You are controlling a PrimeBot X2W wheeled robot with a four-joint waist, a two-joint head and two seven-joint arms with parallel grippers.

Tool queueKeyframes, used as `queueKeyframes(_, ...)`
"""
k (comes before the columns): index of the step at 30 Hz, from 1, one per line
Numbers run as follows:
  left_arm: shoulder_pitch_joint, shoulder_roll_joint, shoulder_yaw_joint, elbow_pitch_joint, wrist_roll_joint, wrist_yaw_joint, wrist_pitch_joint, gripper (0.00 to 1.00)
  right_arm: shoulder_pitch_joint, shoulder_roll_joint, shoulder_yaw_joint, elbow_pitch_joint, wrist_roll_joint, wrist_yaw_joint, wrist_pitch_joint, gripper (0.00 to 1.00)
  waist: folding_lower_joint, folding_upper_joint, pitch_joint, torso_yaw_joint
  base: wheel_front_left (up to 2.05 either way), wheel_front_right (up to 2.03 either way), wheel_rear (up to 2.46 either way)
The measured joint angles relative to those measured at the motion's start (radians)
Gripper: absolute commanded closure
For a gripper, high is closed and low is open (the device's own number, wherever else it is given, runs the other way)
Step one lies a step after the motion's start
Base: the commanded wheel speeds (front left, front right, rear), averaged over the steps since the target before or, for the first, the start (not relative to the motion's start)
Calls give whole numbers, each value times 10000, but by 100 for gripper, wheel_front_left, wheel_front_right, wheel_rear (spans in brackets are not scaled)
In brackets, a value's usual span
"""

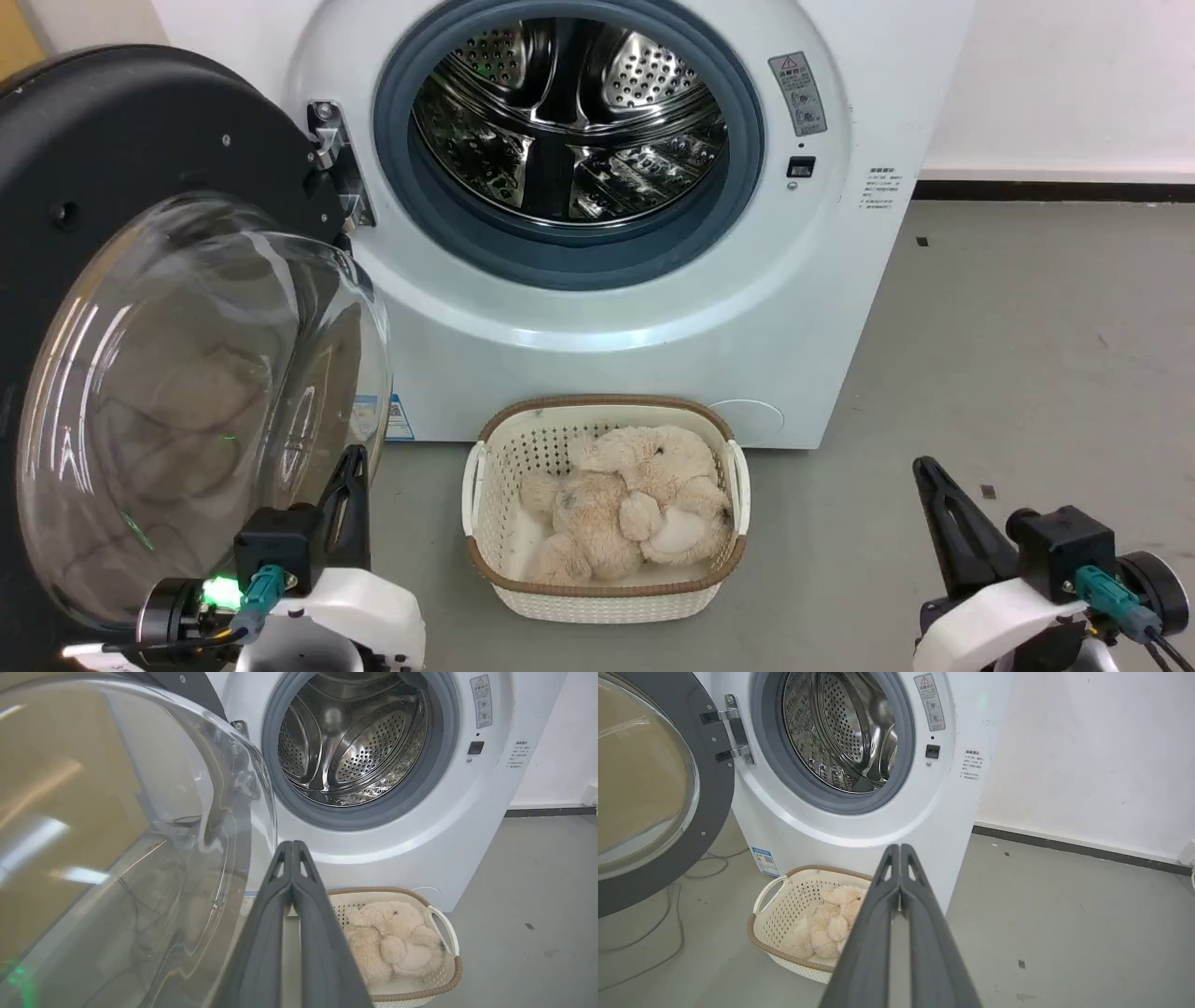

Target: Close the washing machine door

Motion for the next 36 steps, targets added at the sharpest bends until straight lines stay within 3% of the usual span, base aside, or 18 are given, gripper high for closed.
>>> queueKeyframes(35, 0, -2, -2, 0, 0, 2, 0, 100, 0, 0, 0, 0, 0, 0, 0, 100, 0, 0, 0, 0, 0, 0, 0)
queueKeyframes(36, -1, -2, -2, -2, -2, 12, 0, 0, 0, 0, 0, 0, 4, 0, 0, 0, 0, 0, 0, 0, 0, 0, 0)
